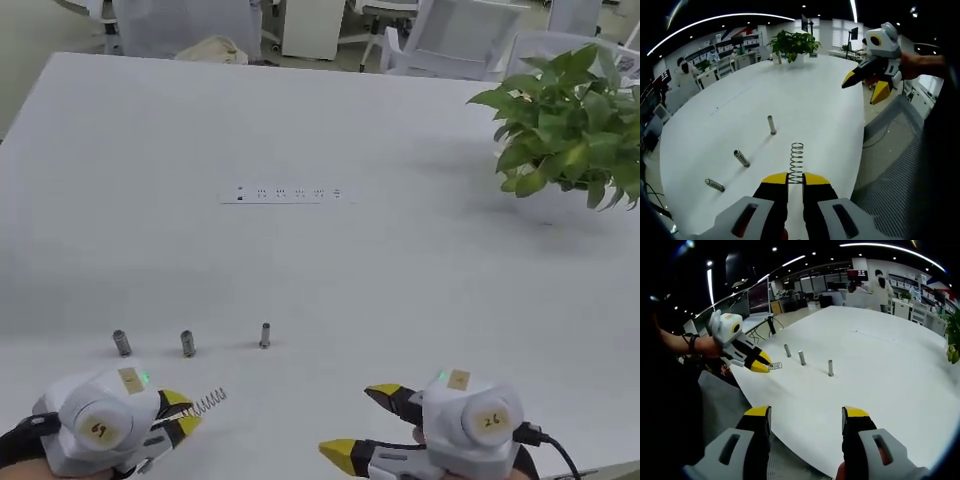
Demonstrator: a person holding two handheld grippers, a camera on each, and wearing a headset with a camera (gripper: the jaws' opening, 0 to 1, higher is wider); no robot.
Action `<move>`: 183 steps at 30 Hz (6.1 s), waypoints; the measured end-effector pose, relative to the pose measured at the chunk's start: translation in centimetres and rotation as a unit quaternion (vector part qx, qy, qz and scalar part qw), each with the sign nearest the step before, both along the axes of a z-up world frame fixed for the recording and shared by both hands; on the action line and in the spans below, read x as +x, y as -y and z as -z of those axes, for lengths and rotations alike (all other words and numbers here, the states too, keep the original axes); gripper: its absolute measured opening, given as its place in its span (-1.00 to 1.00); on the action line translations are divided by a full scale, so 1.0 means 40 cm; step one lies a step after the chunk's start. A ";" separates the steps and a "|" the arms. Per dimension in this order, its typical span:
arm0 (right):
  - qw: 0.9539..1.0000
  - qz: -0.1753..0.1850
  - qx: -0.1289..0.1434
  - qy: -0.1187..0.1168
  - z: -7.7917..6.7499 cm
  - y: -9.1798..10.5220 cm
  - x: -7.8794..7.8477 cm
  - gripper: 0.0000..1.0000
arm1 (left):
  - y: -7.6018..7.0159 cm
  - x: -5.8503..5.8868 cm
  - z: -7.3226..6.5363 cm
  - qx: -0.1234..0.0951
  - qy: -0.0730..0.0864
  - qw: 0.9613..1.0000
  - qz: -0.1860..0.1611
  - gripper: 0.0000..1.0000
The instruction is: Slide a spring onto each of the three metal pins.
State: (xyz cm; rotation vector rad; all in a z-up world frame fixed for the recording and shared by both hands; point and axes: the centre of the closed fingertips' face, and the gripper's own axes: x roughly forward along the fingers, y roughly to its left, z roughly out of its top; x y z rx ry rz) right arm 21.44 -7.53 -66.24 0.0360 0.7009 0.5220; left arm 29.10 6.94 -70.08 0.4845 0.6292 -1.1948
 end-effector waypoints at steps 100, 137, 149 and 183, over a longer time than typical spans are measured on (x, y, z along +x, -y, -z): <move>0.984 -0.156 0.074 0.046 -0.108 -0.263 0.031 -0.68 | 0.115 -0.142 -0.126 -0.025 0.056 0.991 0.117 -0.95; 0.923 -0.352 -0.154 0.036 -0.062 -0.225 -0.001 -0.62 | 0.177 -0.195 -0.125 -0.020 0.070 0.978 0.195 -0.96; 0.896 -0.402 -0.183 0.042 -0.049 -0.234 -0.022 -0.79 | 0.182 -0.210 -0.120 -0.012 0.073 0.974 0.214 -0.96; 0.909 -0.362 -0.206 0.031 -0.020 -0.160 0.031 -0.83 | 0.079 -0.085 -0.127 -0.048 0.038 0.994 0.090 -0.62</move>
